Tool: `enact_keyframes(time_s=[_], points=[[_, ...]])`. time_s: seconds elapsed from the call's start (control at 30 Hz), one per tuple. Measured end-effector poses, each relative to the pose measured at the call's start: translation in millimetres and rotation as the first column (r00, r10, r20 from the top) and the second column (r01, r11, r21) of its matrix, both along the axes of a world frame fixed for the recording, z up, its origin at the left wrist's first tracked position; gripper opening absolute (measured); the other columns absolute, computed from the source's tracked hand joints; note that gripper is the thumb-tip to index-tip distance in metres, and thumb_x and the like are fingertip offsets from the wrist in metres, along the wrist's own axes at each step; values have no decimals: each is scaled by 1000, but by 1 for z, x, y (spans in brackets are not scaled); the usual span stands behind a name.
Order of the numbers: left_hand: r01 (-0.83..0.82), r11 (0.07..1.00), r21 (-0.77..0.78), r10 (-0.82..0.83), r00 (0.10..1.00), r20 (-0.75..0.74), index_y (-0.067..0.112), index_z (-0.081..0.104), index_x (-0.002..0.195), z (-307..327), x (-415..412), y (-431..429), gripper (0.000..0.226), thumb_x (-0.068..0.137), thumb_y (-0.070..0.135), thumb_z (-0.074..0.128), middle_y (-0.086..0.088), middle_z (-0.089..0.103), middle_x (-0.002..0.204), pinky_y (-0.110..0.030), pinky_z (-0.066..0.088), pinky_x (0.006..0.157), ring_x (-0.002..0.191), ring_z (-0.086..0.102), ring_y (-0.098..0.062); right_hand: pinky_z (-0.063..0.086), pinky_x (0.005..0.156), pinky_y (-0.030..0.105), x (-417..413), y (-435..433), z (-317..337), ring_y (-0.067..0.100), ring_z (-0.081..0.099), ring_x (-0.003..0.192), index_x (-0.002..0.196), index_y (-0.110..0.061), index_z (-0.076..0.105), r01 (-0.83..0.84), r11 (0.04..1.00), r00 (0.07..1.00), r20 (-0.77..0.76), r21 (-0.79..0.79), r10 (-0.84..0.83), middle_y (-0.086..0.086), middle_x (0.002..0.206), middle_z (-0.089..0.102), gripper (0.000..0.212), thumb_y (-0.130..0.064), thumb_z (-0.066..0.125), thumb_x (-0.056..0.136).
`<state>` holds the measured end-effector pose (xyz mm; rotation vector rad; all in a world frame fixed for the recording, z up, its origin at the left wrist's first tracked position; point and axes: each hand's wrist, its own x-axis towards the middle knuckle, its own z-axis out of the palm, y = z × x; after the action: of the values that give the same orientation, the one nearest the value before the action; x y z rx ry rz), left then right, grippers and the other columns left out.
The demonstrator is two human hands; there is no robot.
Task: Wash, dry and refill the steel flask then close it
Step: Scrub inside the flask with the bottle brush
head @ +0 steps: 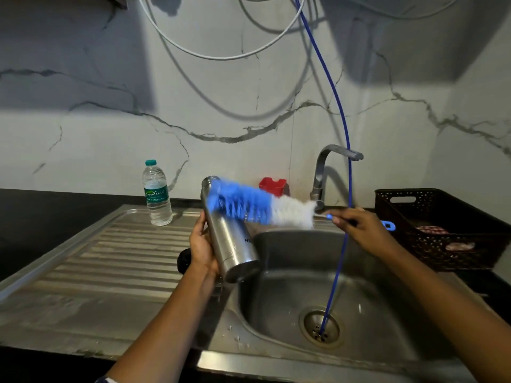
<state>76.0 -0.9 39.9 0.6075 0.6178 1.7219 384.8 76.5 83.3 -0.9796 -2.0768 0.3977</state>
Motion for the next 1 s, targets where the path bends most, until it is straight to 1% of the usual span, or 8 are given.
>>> enact_keyframes(time_s=[0.17,0.27,0.4,0.53,0.63,0.8,0.9,1.0], points=[[118,991,70,-116,993,-29,8,68,102,4,7,-6,78,71,75,42,-18,69,97,-52,57,72,88,69,-35,48,82,16,42,-25,-18,6,58,98,101,-60,61,-132,981,991,11,-144,135,-4,100,67,46,-84,49,64],[131,984,125,-126,991,-46,9,67,104,5,6,-6,74,59,68,71,-14,70,93,-42,58,66,79,69,-29,46,81,15,23,-10,-6,4,59,92,101,-58,62,-104,992,995,-8,-69,104,-9,96,67,30,-69,56,74],[129,985,116,-130,992,-3,4,55,128,1,-1,1,93,58,60,81,-16,66,106,-39,54,83,88,66,-29,47,94,31,-28,29,12,15,60,105,116,-20,66,-20,998,994,-106,-55,14,2,111,68,29,-27,60,89],[106,991,87,-113,990,81,3,46,138,-6,-4,5,86,75,56,67,-18,56,126,-42,50,92,103,62,-30,45,93,29,-50,31,20,14,58,105,118,-16,66,27,996,991,-128,-86,-38,3,113,68,28,-21,59,91],[95,987,128,-111,986,125,6,69,110,-1,-2,2,63,84,60,47,-15,67,101,-36,58,72,82,69,-29,48,88,32,-22,8,0,10,60,97,116,-20,65,1,998,999,-32,-58,-3,2,103,69,29,-28,60,88],[179,980,85,-180,984,10,4,59,104,5,-1,-6,92,37,60,88,-13,65,83,-39,58,65,71,67,-28,45,83,13,36,-45,-12,-4,56,99,108,-56,60,-166,983,982,72,-79,172,-25,101,64,40,-75,48,74],[108,992,71,-108,994,-5,4,57,108,0,0,-3,85,48,59,84,-13,64,83,-36,58,61,67,66,-26,43,76,12,26,-32,3,1,55,92,99,-68,56,-109,994,993,44,-11,110,-29,92,63,23,-69,50,77],[64,994,85,-62,998,-21,7,59,117,-1,1,1,86,55,62,81,-14,67,92,-35,58,69,74,67,-26,45,84,22,-5,0,16,16,60,97,110,-35,65,-39,998,999,-20,39,39,-17,93,65,23,-34,60,87]])
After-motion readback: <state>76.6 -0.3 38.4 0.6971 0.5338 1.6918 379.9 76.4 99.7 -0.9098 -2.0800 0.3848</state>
